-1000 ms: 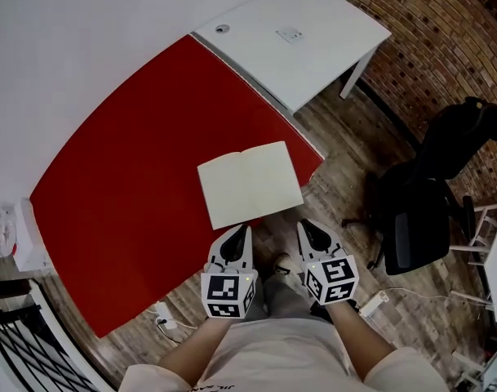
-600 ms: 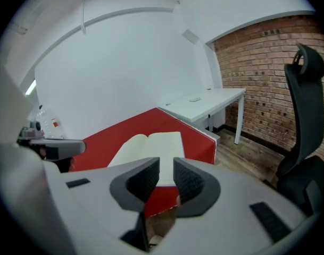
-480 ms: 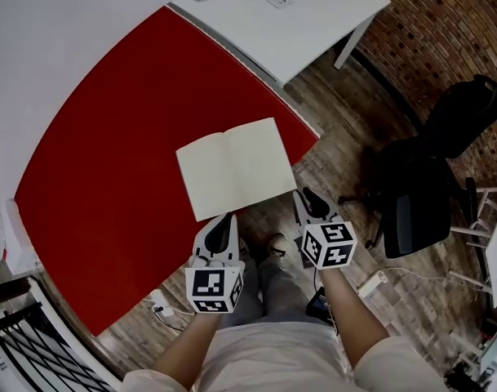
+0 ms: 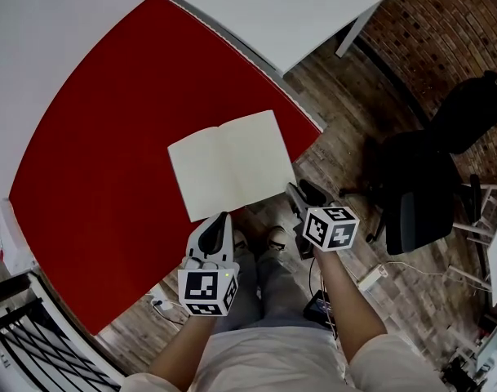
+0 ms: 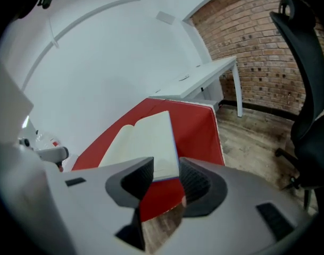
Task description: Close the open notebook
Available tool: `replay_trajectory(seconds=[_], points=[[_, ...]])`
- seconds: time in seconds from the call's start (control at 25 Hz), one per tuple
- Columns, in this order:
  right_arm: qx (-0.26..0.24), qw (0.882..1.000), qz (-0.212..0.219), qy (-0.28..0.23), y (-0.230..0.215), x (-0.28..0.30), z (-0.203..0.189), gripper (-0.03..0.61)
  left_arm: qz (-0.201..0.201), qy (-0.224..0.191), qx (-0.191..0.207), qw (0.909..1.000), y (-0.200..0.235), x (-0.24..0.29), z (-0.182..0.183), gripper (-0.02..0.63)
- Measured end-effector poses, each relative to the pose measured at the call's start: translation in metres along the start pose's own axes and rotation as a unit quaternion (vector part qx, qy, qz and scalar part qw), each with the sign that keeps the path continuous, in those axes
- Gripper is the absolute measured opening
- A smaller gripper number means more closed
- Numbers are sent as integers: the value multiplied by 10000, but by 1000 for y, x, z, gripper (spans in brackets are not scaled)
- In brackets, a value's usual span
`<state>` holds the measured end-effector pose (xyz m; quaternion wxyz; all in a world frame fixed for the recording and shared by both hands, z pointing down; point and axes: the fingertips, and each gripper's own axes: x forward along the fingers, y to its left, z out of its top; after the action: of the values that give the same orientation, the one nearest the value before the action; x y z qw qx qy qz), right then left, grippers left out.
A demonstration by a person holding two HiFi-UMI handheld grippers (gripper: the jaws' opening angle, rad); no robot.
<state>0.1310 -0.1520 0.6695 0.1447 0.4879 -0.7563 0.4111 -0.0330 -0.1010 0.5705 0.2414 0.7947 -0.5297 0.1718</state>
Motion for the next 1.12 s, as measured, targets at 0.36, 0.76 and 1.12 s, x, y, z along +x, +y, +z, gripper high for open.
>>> replay_trajectory(seconds=[0.36,0.76,1.12], points=[[438,9977,410,300,-7,18,-8,129,115,144,-107,9998,8,0,-13,6],[544,9958,575,464,-12,13,-2,23,231,155,-189,9994,15,3,-17,6],[-56,9990,349,273,7,-8,20,20,267,89,-220,9994,14,-1,-14,6]])
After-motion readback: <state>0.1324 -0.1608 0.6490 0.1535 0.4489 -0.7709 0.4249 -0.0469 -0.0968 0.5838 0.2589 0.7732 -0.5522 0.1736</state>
